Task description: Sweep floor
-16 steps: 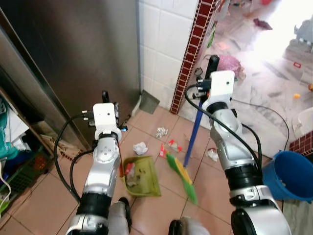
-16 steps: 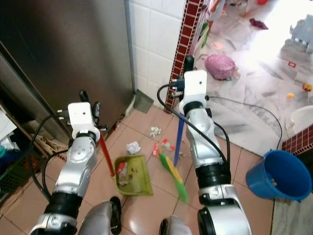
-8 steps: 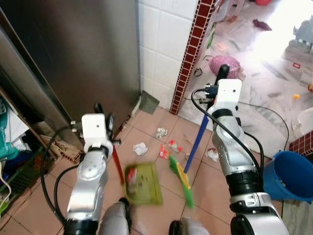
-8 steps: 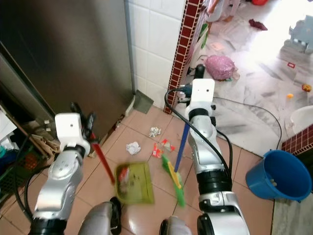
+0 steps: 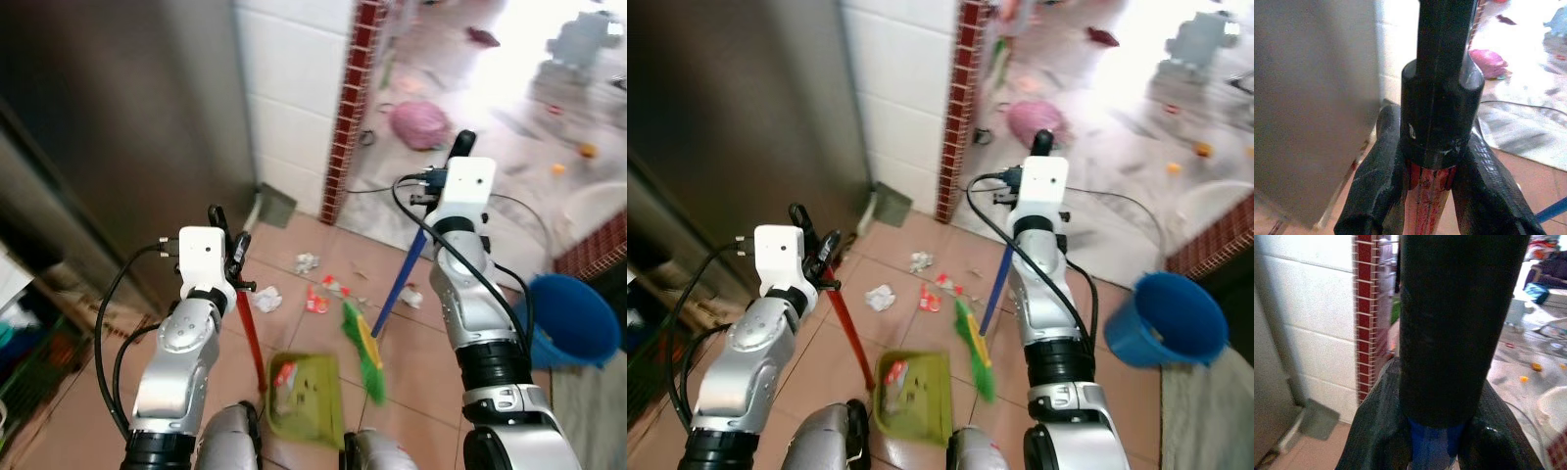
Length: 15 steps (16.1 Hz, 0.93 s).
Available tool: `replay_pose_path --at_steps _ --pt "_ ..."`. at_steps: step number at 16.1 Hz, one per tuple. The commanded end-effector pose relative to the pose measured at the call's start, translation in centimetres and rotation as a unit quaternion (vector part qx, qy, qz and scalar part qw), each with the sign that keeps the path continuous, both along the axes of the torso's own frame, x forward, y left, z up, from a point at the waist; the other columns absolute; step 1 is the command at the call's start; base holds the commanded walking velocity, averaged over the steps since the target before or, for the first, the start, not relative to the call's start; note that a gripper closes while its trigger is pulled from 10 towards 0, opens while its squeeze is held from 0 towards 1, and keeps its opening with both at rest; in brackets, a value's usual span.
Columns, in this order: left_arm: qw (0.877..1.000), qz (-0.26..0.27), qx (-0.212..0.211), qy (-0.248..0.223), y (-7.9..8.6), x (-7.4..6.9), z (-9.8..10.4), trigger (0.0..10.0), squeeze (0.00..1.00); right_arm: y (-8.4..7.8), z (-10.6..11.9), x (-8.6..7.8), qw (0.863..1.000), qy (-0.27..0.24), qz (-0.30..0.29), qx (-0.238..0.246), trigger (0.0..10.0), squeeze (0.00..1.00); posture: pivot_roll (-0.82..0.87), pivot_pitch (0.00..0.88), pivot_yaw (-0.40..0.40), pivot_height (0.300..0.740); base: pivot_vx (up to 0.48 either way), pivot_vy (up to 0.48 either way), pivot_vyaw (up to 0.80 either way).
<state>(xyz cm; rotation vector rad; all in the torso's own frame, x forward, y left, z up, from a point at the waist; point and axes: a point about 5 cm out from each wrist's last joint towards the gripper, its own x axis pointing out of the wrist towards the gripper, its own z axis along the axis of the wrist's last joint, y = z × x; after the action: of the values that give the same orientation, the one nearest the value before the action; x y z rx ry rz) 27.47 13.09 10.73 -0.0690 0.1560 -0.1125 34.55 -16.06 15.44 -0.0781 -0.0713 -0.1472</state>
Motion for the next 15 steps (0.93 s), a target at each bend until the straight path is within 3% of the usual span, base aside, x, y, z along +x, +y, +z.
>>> replay_pose_path --at_steps 1,7,10,13,15 --pt "0.999 -0.018 -0.02 -0.03 -0.5 0.3 1.6 10.0 0.0 -0.8 -0.9 -0.2 0.999 0.025 -0.021 -0.02 10.0 0.0 0.0 0.101 -0.029 0.74 0.0 0.0 -0.8" --pt "0.999 -0.016 -0.019 -0.027 -0.4 0.4 1.8 10.0 0.0 0.4 0.0 0.0 0.999 0.002 0.005 -0.034 10.0 0.0 0.0 0.117 -0.03 0.74 0.0 0.0 -0.8" --pt "0.999 -0.012 -0.019 -0.028 -0.5 0.3 1.8 10.0 0.0 0.0 -0.3 -0.1 1.0 0.012 -0.004 -0.026 10.0 0.0 0.0 0.12 -0.033 0.74 0.0 0.0 -0.72" --pt "0.999 -0.01 -0.024 -0.027 -0.4 0.2 1.7 10.0 0.0 -0.6 -0.5 -0.2 0.999 0.018 -0.018 -0.034 10.0 0.0 -0.01 0.12 -0.035 0.74 0.0 0.0 0.0" --pt "0.999 -0.018 -0.028 -0.029 -0.4 0.2 1.9 10.0 0.0 -0.6 -0.9 -0.1 0.999 0.031 -0.019 -0.025 10.0 0.0 -0.01 0.119 -0.036 0.74 0.0 0.0 -0.67"
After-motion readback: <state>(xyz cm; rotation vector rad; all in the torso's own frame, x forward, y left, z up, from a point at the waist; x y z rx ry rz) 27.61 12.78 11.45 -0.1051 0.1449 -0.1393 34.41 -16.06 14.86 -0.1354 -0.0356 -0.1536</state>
